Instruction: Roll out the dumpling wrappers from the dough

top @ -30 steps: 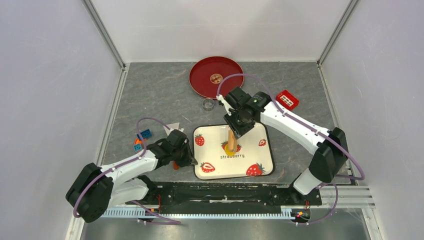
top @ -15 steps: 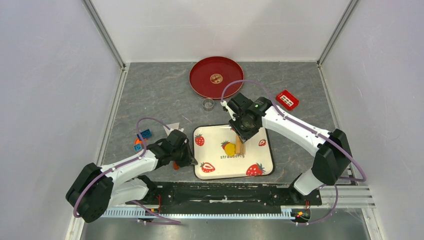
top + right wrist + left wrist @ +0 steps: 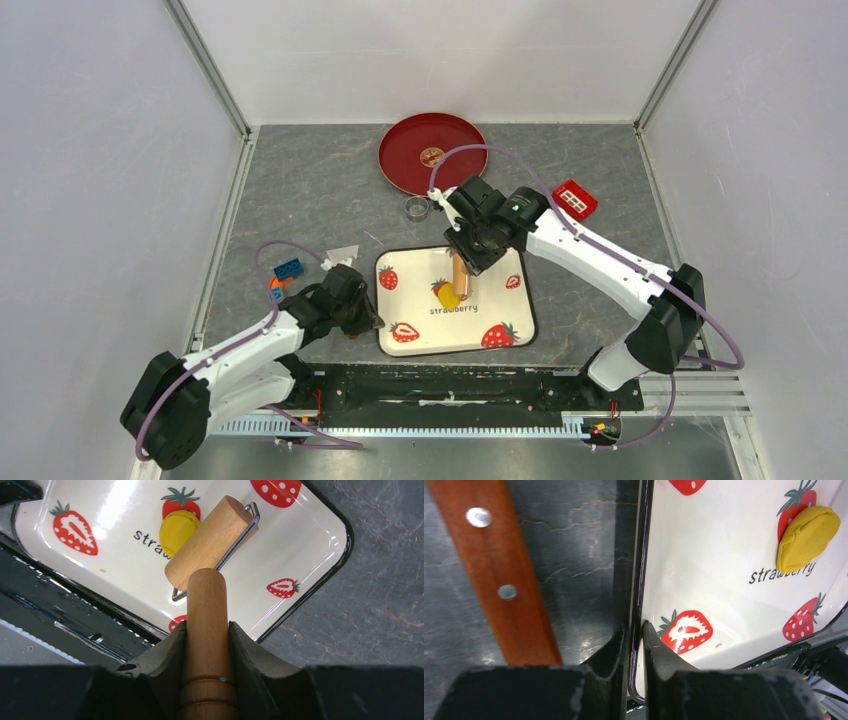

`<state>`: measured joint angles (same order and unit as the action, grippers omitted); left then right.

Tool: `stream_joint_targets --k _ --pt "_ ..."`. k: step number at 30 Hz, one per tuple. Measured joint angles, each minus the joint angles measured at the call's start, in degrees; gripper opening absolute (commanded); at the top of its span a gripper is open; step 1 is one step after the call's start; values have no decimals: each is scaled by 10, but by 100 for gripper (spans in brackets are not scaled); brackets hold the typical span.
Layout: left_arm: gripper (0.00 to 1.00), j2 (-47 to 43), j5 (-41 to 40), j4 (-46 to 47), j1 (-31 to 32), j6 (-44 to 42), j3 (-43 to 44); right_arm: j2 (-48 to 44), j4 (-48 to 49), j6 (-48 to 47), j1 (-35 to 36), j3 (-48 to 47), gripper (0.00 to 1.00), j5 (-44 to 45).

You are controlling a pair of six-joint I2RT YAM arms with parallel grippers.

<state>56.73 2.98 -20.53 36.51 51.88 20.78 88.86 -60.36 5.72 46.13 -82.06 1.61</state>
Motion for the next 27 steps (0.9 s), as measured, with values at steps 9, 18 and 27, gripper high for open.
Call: stream_joint_targets --k 9,18,27 --pt "2 -71 -32 -32 -7 23 -27 47 -7 -16 51 -83 0 -1" --pt "2 -47 -26 -12 -8 25 -25 143 -32 -37 55 -114 0 19" --pt "2 -45 -25 -10 -9 25 -24 162 -32 -38 58 -122 0 16"
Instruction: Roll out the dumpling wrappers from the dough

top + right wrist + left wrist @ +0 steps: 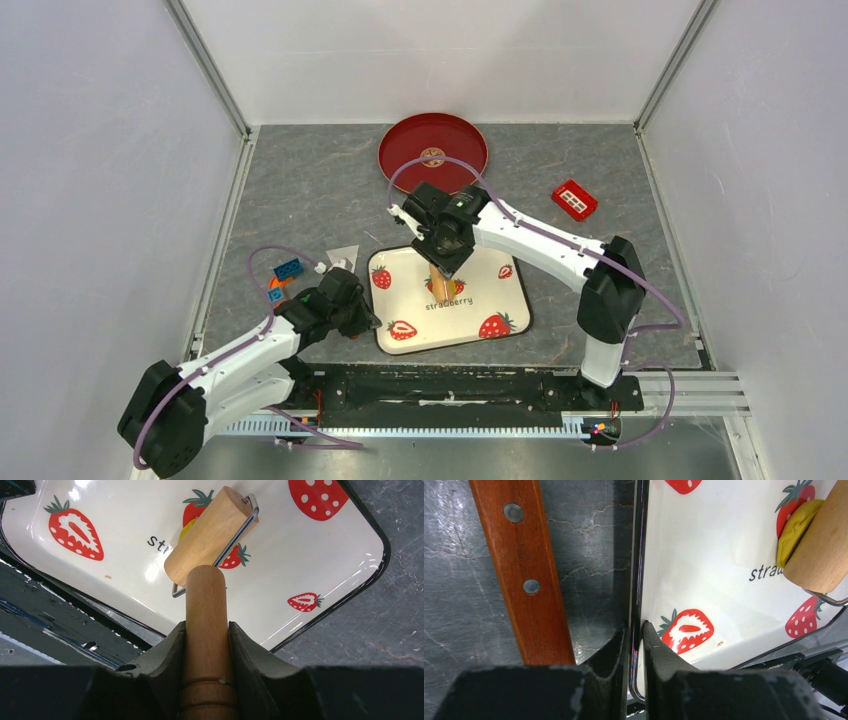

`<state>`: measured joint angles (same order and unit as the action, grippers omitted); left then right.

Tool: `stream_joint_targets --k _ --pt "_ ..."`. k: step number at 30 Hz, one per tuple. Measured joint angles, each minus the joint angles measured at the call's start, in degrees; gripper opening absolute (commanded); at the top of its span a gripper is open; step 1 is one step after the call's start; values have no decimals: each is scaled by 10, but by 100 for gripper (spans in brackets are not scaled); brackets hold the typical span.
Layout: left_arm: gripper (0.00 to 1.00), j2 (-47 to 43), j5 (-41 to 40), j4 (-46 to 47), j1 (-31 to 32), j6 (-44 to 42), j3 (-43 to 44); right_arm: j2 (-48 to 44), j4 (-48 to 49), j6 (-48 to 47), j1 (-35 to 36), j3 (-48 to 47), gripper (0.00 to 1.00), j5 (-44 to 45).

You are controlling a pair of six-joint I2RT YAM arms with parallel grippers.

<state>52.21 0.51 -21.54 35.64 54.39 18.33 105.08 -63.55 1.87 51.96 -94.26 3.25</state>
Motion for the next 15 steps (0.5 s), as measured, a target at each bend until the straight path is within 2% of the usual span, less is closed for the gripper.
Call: stream_joint_targets --k 5,15 --pt "2 0 1 0 -2 0 0 -6 4 7 -7 11 0 0" --pt "2 6 1 17 -3 1 0 -79 56 27 -43 113 0 -20"
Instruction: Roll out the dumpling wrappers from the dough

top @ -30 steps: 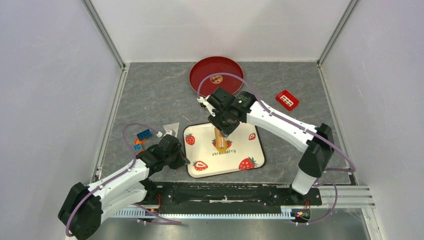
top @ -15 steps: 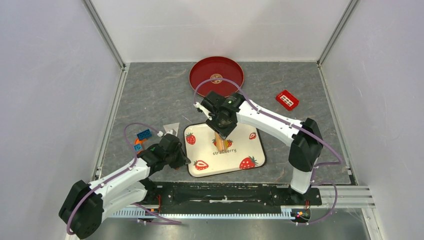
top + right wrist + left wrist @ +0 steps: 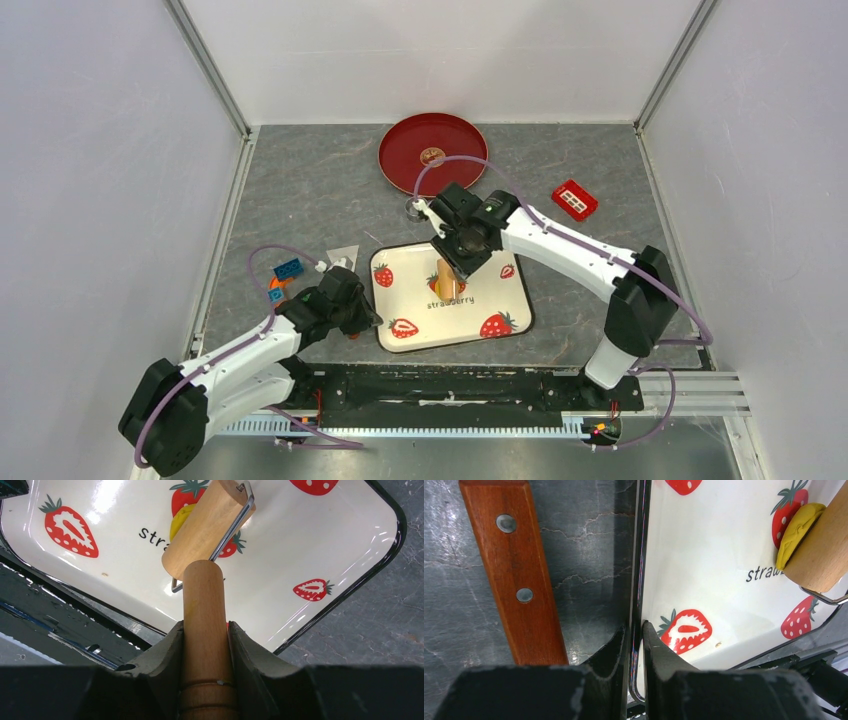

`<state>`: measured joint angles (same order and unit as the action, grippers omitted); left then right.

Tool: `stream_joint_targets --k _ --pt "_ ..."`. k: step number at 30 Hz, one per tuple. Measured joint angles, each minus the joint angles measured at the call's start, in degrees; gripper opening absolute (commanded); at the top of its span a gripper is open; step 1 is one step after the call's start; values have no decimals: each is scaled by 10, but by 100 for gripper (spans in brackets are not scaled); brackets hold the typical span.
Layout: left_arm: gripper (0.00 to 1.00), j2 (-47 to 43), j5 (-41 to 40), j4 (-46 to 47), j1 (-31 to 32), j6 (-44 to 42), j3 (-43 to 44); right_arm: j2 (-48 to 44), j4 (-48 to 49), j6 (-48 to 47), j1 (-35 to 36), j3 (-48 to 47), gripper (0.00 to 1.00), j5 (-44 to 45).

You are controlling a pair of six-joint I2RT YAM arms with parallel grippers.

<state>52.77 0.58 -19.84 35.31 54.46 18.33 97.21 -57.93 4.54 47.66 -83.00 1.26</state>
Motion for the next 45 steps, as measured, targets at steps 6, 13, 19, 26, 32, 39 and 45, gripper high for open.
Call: stream_joint_targets --k 6,13,19,26,32,39,45 --pt "2 0 0 0 0 0 0 -22 34 4 -9 46 0 -9" --pt "2 0 0 0 0 0 0 -27 55 5 -29 65 0 -36" --pt "2 0 0 0 0 0 0 -29 63 13 -43 73 0 -47" --pt "2 0 0 0 0 0 0 -43 79 18 -67 98 0 -68" --pt "2 0 0 0 0 0 0 -48 85 26 -75 106 0 -73" --pt "2 -1 2 1 -2 0 -1 -63 97 45 -80 128 0 -73" --pt "2 -1 2 1 -2 0 -1 -77 112 62 -87 150 0 -75"
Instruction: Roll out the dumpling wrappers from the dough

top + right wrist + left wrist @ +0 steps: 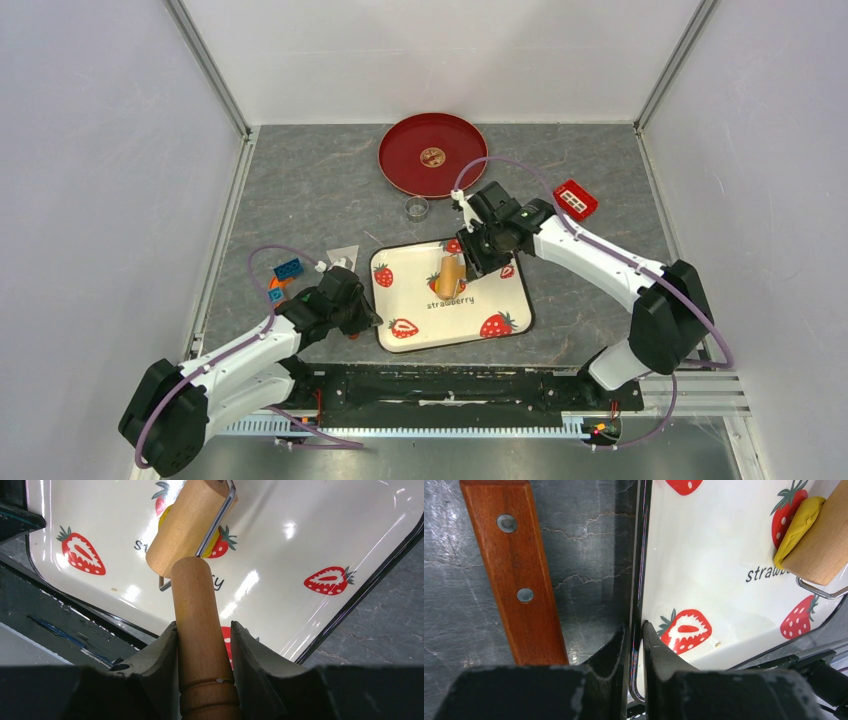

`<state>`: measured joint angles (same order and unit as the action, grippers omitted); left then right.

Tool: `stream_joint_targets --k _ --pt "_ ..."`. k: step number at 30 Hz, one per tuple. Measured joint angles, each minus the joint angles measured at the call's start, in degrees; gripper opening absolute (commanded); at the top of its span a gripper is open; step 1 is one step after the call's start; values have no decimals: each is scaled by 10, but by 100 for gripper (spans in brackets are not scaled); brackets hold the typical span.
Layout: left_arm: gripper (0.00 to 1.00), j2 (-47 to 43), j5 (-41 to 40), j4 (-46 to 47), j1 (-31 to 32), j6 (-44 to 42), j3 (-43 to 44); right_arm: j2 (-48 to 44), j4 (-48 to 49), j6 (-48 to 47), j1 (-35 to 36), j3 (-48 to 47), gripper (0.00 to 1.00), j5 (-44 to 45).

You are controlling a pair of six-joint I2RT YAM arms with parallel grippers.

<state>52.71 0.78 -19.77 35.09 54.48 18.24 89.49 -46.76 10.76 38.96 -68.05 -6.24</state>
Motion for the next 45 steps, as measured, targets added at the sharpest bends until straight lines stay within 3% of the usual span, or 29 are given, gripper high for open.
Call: stream_joint_targets --k 22,32,45 --pt "2 0 2 0 -1 0 0 -42 14 15 -35 61 0 -26" --pt "2 -1 2 0 -2 0 0 -59 -24 10 -38 85 0 -12" --pt "2 -1 3 0 -2 0 0 -37 -115 -35 -68 2 0 77"
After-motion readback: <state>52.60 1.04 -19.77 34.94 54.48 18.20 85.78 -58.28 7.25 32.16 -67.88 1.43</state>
